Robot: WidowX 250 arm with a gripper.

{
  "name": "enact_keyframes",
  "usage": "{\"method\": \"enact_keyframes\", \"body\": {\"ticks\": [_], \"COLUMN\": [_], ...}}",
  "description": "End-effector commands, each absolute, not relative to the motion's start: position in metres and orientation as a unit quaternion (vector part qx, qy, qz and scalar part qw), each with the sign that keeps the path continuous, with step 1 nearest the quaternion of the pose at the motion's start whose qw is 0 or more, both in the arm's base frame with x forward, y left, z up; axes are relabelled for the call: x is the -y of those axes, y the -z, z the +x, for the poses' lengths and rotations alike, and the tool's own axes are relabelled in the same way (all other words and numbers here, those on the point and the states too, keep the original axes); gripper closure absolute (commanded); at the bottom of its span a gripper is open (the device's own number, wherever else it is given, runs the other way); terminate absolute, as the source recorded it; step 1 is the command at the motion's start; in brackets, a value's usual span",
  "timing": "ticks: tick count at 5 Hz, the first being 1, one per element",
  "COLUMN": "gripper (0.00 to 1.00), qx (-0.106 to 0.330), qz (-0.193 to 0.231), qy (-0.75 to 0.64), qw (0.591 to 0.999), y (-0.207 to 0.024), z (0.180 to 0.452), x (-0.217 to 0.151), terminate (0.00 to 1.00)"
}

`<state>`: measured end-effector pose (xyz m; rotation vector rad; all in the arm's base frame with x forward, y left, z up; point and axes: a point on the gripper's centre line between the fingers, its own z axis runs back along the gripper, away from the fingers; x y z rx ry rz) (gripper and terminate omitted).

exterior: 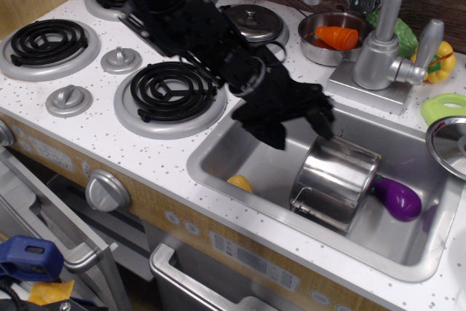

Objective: Flip pot upright in sink

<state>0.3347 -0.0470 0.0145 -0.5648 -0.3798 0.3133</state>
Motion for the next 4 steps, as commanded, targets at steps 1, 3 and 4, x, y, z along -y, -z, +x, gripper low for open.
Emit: {"method": "enact_keyframes", "body": {"ticks": [1, 3, 4], "gripper": [0.00, 0.00, 0.00], "qx": [0.198, 0.203, 0.210], "qz": [-0.306, -0.314, -0.317], "qy": [-0.144, -0.146, -0.157], "qw": [0.920, 0.916, 0.911], "y": [-0.018, -0.011, -0.008], "z": [0.338, 0.338, 0.338], "x": [0.048, 0.062, 0.072], "terminate": [0.00, 0.00, 0.00]}}
